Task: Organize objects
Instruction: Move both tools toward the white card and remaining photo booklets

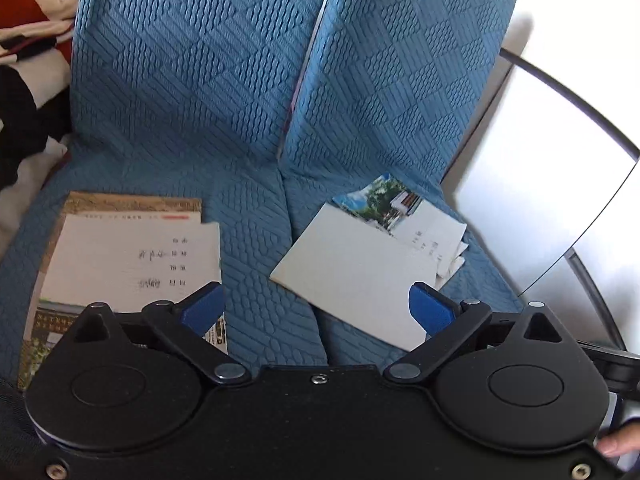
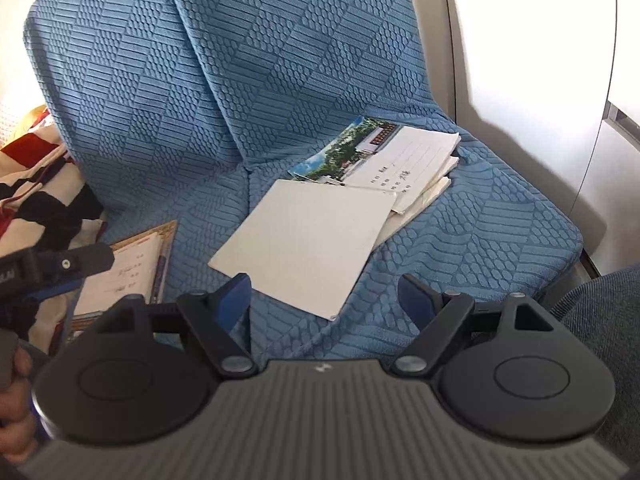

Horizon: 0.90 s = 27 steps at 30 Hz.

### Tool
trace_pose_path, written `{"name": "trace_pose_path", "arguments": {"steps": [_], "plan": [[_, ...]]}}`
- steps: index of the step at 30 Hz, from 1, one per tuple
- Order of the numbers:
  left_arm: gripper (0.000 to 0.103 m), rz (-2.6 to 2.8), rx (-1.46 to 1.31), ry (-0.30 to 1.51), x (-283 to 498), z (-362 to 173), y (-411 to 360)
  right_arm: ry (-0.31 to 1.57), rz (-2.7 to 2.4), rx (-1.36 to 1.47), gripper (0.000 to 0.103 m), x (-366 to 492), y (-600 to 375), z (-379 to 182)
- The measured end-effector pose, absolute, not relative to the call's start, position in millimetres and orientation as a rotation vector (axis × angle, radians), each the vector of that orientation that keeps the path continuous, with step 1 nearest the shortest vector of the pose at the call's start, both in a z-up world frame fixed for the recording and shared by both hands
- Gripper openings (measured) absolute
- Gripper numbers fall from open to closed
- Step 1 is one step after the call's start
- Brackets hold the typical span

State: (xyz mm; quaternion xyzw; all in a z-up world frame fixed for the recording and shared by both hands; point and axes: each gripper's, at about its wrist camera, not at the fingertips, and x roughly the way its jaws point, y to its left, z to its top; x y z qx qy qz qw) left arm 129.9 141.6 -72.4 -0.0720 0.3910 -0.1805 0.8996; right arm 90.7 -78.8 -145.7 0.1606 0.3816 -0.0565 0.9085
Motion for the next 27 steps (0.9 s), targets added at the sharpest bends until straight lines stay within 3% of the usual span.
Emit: {"name": "trace_pose_path", "arguments": {"steps": [19, 24, 27], "plan": [[0.098, -0.378, -0.134, 0.847, 164, -92, 121, 0.818, -0.145, 0.397, 0.082, 115, -105, -176], [0.077, -0.411, -0.151, 0.866, 173, -97, 116, 0.812, -0.167, 0.443, 0.080, 127, -119, -182], [0.068, -0.423, -0.160, 0.888, 178, -103, 111, 0.818, -0.179, 0.500, 0.073, 133, -131, -188]]}}
